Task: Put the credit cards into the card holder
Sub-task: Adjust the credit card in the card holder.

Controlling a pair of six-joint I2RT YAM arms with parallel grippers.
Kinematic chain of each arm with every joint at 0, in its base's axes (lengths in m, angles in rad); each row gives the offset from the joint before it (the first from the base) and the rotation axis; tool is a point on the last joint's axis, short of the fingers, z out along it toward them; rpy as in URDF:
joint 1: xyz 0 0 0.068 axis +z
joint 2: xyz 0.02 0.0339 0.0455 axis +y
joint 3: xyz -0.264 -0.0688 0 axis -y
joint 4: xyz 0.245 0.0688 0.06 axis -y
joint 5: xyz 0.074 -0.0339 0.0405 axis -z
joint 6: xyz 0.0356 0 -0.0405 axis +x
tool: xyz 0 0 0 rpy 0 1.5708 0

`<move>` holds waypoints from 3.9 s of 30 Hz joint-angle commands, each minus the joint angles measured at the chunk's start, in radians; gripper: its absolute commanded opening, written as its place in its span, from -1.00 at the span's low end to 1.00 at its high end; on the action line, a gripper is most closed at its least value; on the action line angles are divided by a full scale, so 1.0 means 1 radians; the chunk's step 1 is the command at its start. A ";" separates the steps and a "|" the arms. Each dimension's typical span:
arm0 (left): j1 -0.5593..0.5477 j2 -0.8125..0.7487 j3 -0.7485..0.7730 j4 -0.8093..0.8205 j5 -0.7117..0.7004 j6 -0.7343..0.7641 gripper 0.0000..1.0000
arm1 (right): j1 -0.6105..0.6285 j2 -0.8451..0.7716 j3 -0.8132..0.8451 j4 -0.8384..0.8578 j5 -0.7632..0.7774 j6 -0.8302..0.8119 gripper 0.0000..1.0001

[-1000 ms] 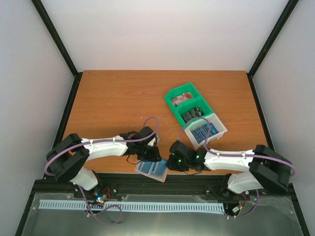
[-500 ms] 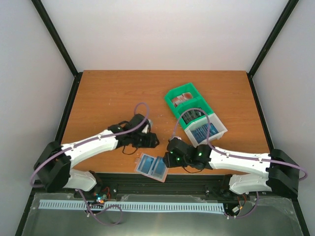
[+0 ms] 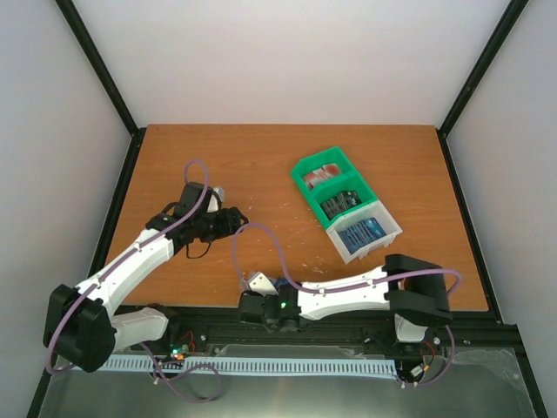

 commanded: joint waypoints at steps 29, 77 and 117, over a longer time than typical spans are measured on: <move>0.040 -0.034 -0.237 0.097 0.269 0.048 0.53 | -0.228 -0.044 -0.191 0.147 -0.114 -0.271 -0.10; -0.310 0.321 -0.045 0.136 -0.153 0.068 -0.75 | -0.557 -0.428 -0.470 0.279 -0.236 0.292 -0.05; -0.310 0.369 -0.029 0.124 -0.144 -0.035 -0.99 | -0.622 -0.117 -0.231 0.273 -0.386 0.072 -0.42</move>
